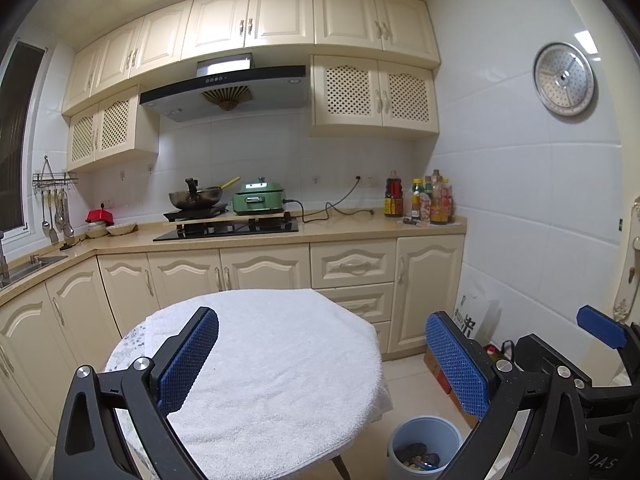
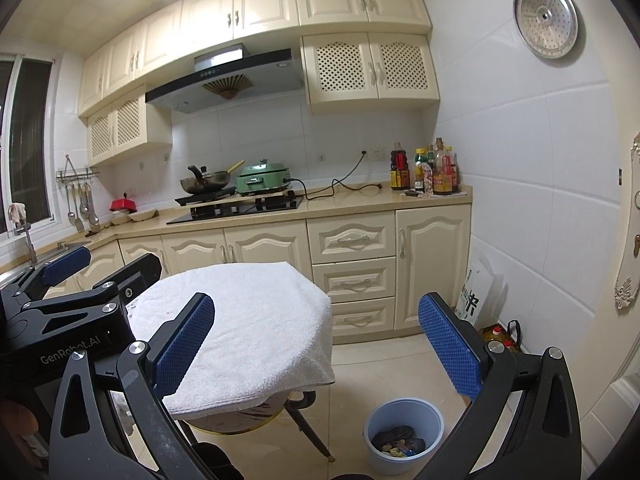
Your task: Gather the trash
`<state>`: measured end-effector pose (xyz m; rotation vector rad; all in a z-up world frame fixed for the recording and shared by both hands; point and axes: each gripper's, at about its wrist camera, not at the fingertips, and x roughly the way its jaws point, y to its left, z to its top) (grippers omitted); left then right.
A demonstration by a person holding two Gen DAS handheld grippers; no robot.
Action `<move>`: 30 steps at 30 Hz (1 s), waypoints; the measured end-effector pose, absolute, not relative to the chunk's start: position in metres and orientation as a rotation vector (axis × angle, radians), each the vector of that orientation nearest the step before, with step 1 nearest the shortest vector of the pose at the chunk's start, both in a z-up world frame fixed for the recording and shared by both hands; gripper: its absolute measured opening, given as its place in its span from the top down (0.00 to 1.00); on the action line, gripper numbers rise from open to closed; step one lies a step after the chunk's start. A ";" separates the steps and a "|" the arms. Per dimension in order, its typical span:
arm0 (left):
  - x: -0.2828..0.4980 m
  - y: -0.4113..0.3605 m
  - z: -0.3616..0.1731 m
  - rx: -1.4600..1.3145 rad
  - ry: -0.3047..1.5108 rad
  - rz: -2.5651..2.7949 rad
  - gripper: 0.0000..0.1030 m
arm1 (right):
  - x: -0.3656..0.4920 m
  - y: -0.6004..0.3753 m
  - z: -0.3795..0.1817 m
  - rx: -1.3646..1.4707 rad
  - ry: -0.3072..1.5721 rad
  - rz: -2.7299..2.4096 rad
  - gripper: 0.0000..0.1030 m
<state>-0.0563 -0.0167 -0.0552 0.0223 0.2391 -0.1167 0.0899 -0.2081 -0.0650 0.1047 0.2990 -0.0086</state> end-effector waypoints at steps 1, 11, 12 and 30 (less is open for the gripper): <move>-0.056 -0.017 -0.055 0.022 0.240 -0.117 0.01 | 0.090 -0.208 -0.065 0.104 0.300 -0.008 0.00; -0.058 -0.016 -0.055 0.018 0.240 -0.114 0.01 | 0.091 -0.208 -0.065 0.105 0.300 -0.008 0.00; -0.058 -0.016 -0.055 0.019 0.239 -0.113 0.01 | 0.091 -0.208 -0.065 0.105 0.300 -0.009 0.00; -0.057 -0.019 -0.057 0.018 0.238 -0.103 0.00 | 0.093 -0.206 -0.067 0.107 0.302 -0.004 0.00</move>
